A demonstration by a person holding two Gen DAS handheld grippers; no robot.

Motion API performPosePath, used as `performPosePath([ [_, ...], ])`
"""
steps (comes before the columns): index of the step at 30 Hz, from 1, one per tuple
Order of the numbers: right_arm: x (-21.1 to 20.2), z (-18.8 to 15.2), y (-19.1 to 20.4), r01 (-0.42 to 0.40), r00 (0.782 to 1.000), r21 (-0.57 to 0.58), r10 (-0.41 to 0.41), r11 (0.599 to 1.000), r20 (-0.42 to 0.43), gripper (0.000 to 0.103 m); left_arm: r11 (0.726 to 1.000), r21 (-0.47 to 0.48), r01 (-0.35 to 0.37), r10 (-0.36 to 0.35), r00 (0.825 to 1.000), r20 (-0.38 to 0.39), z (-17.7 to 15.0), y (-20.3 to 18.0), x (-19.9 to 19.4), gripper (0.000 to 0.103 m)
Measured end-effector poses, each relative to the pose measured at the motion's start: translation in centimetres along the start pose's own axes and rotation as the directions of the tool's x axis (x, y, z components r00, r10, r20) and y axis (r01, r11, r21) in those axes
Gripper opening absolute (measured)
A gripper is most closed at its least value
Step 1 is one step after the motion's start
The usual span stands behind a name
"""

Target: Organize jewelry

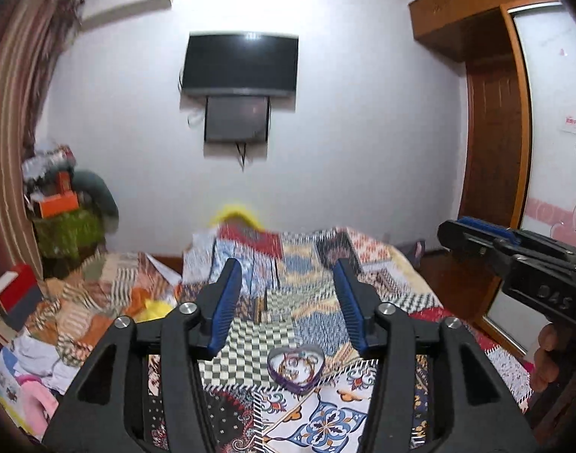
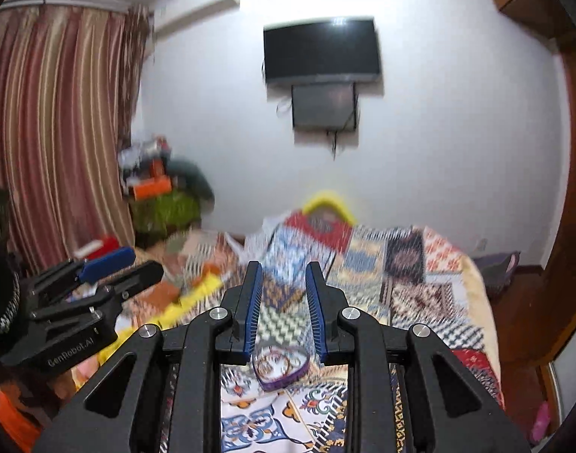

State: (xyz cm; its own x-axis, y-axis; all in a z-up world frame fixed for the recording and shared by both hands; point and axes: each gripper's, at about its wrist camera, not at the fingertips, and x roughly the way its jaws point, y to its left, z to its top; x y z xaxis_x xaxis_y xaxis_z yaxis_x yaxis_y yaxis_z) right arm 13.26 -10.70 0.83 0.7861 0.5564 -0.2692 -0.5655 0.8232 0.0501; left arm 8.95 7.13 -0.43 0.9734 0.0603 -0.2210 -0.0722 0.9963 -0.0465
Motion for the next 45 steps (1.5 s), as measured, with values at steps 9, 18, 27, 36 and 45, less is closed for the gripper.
performPosePath([
  [9,-3.9,-0.2,1.6,0.079,0.985,0.007,-0.079,0.997,0.156,0.086,0.998,-0.048,-0.030,0.034,0.996,0.086,-0.2,-0.5,-3.7,0.097],
  [18,-3.9,-0.7,2.2,0.138,0.978,-0.016,-0.134,0.990,0.157,0.098,0.997,-0.069,-0.045,0.051,0.995,0.086,-0.2,-0.1,-4.3,0.097],
  [27,-4.7,-1.5,1.6,0.135,0.981,-0.006,-0.132,0.991,0.140,0.098,0.997,-0.057,-0.052,0.056,0.995,0.082,-0.5,-0.3,-4.5,0.097],
  [36,-4.9,-1.7,1.5,0.137,0.982,-0.002,-0.136,0.991,0.129,0.098,0.997,-0.058,-0.042,0.046,0.997,0.068,-0.7,-0.2,-4.3,0.097],
  [45,-5.1,-1.5,1.2,0.136,0.983,0.012,-0.137,0.991,0.123,0.098,0.998,-0.056,-0.038,0.042,0.997,0.059,-0.9,-0.2,-4.2,0.097],
])
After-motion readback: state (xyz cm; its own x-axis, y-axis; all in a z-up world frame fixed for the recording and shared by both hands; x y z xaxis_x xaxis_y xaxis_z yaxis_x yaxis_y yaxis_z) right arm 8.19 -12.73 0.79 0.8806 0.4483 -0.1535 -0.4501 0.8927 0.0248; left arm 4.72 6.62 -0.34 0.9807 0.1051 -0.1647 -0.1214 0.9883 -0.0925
